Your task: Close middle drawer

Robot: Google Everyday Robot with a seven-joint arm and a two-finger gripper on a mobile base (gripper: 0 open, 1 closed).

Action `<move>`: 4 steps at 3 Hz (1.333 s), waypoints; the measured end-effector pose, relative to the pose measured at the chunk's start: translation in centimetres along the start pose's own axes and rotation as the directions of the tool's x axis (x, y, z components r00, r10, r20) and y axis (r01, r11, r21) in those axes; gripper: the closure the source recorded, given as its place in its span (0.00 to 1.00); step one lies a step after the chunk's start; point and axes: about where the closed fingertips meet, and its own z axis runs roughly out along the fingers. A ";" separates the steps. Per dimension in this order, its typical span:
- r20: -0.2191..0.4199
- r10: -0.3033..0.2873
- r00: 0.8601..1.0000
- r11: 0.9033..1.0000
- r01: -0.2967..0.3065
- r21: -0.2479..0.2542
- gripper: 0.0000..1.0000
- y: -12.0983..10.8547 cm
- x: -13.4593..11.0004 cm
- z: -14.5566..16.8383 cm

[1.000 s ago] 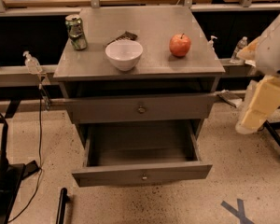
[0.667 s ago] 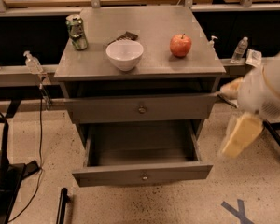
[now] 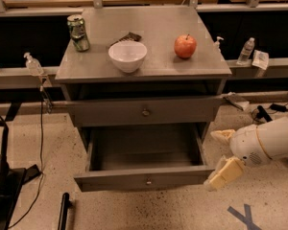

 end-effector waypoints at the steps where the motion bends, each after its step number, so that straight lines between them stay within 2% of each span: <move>1: -0.002 -0.009 1.000 1.000 0.009 -0.006 0.00 0.0 0.0 0.3; 2: 0.091 -0.047 0.995 0.996 0.053 -0.066 0.00 -0.6 2.5 5.5; 3: 0.228 -0.092 0.969 0.988 0.117 -0.102 0.00 -1.3 5.6 11.2; 4: 0.334 -0.060 0.941 0.986 0.109 -0.129 0.00 -2.0 9.5 15.5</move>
Offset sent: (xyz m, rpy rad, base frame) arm 0.0211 0.0463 -0.1798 0.3196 -0.0778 0.2055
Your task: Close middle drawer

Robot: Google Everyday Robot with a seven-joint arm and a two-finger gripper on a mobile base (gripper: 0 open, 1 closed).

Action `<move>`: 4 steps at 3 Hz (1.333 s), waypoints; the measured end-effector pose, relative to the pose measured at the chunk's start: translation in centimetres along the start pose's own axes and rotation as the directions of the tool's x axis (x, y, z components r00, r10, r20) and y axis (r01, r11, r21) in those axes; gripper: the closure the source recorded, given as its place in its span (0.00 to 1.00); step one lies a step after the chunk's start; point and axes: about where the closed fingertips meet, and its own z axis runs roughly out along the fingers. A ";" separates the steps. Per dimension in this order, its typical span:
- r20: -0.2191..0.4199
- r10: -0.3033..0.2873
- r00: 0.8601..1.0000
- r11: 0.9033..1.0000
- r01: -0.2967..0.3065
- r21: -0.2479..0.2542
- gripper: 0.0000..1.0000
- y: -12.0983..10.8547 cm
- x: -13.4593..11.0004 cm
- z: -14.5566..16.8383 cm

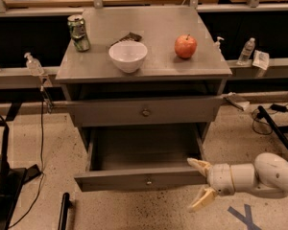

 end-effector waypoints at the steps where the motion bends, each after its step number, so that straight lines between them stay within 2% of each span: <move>1: 0.021 0.022 1.000 1.000 -0.022 -0.021 0.00 0.3 1.4 1.3; 2: 0.021 0.022 1.000 1.000 -0.022 -0.021 0.00 0.3 1.4 1.3; 3: -0.053 -0.085 0.995 0.996 0.085 -0.001 0.03 -0.6 5.6 4.4; 4: -0.159 -0.183 0.970 0.982 0.188 0.020 0.26 -1.5 9.4 7.2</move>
Offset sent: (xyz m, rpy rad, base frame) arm -0.0050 0.0078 -0.0271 0.0438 0.0238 0.0058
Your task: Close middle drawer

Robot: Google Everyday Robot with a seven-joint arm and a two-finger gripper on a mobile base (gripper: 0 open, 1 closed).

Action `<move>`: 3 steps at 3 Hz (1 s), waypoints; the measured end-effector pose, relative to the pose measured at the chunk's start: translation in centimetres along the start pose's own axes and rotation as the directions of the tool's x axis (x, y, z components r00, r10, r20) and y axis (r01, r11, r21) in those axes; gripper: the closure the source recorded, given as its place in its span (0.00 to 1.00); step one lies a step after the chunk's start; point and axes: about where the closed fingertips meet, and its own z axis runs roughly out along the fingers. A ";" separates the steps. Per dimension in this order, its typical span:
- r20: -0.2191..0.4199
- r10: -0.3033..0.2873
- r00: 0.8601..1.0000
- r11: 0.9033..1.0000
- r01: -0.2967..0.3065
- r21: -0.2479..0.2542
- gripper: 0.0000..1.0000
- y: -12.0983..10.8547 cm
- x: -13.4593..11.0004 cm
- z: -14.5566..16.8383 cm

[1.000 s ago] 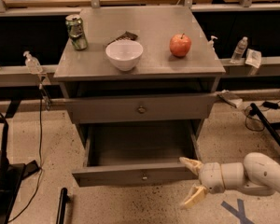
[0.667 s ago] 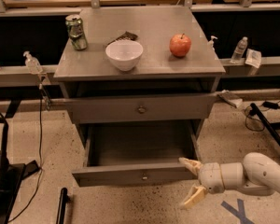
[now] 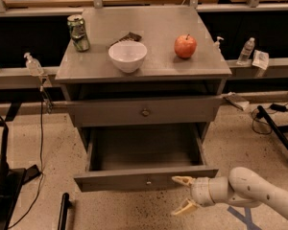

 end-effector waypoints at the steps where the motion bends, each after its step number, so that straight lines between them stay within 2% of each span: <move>1: -0.061 -0.073 0.995 0.997 0.073 -0.011 0.49 -0.1 2.8 2.5; 2: -0.100 -0.085 0.991 0.996 0.087 0.007 0.72 -1.0 4.5 4.0; 3: -0.137 -0.073 0.988 0.995 0.082 0.062 0.96 -3.2 5.5 4.8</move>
Offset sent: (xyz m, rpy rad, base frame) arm 0.0290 0.0017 -0.0853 -0.1699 -0.0809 0.0047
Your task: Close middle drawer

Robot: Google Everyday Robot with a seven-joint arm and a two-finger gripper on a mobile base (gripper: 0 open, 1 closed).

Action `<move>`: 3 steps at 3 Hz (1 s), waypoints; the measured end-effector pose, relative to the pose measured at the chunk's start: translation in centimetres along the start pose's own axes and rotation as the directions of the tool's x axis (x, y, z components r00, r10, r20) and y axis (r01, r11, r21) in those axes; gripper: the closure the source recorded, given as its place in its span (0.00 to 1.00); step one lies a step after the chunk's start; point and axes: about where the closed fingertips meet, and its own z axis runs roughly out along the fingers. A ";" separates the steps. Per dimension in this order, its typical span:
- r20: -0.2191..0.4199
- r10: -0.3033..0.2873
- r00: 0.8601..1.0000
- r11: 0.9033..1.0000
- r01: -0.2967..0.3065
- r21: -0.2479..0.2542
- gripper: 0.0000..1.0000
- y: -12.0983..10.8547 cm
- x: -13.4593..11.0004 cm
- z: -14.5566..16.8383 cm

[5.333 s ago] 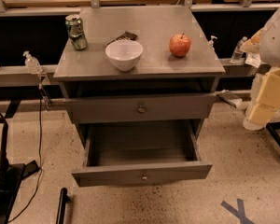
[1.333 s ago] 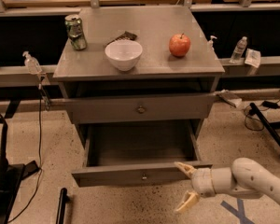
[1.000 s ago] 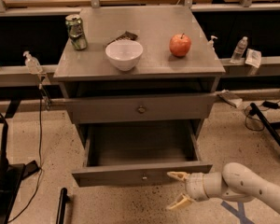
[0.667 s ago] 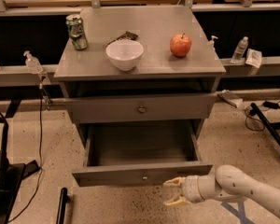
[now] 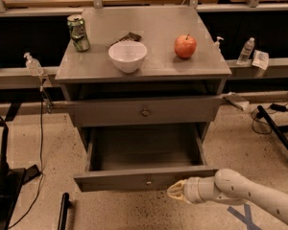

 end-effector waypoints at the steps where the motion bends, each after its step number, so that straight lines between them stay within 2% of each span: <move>1: -0.026 0.033 0.999 0.998 -0.032 0.061 1.00 -2.6 1.2 0.2; 2: -0.020 0.073 0.997 0.991 -0.071 0.110 1.00 -5.0 1.8 0.3; 3: -0.001 0.090 0.996 0.985 -0.089 0.149 1.00 -7.2 1.3 0.5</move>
Offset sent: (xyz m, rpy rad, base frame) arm 0.0884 -0.0356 -0.0083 0.0122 -0.0353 -0.2399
